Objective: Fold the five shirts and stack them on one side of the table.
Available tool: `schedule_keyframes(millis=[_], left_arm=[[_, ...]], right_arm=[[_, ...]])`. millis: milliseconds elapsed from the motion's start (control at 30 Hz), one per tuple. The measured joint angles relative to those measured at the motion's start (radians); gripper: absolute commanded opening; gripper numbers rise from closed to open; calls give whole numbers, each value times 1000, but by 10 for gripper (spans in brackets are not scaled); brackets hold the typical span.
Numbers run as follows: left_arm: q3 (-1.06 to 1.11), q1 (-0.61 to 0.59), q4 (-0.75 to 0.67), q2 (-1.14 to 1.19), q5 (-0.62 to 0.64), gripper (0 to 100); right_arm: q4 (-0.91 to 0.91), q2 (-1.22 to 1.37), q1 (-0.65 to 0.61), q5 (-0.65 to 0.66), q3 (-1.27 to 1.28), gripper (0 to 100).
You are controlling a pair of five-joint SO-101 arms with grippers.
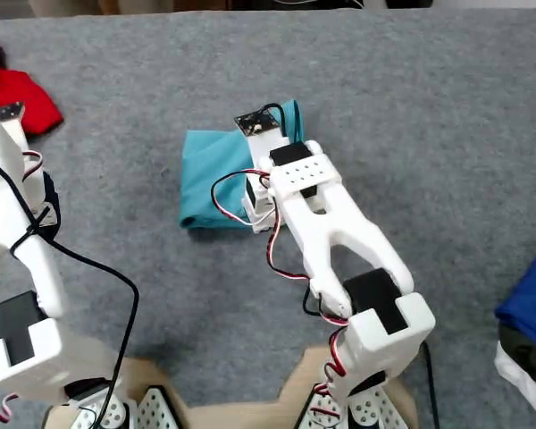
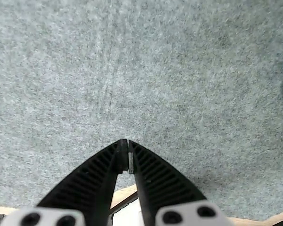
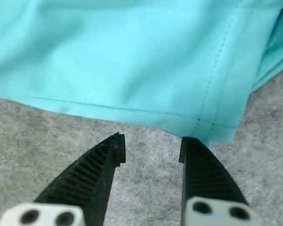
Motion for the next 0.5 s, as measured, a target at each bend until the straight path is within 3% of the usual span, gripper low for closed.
schedule_keyframes(millis=[500], left_arm=[[0,0,0,0,0,19]], right_arm=[[0,5,46,49,-97,202]])
